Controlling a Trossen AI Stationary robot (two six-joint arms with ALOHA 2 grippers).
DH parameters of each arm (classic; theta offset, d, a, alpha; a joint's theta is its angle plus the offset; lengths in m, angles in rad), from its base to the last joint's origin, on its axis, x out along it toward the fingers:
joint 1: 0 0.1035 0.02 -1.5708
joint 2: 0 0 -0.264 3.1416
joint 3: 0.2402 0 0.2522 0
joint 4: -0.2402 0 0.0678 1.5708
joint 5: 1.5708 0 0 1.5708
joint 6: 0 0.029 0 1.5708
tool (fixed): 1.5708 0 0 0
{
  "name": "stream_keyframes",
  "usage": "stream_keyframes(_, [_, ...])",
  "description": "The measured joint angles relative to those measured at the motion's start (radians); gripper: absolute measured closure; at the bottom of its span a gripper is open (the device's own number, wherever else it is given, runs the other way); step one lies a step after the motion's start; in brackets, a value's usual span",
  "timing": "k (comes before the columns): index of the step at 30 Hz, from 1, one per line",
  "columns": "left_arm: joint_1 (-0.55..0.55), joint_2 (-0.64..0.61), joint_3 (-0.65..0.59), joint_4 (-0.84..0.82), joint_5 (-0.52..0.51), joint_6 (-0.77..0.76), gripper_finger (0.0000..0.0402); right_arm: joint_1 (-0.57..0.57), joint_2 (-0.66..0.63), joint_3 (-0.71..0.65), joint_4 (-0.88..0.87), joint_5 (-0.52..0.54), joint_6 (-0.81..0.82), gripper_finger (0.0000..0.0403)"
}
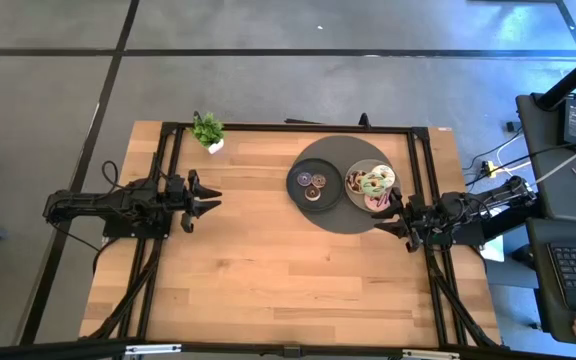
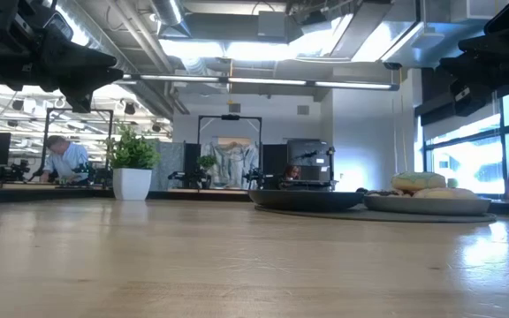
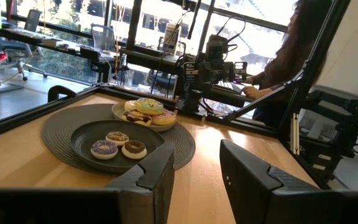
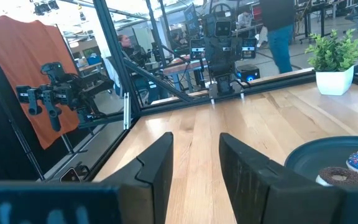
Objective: Pick & Place donuts
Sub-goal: Return to Home Position
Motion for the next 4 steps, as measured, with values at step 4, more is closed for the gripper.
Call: stream_keyframes(4, [0.0,0.0,0.0,0.0,0.0,0.0,0.0277,0.0,0.0,0.0,0.0,0.0,0.0,0.0271])
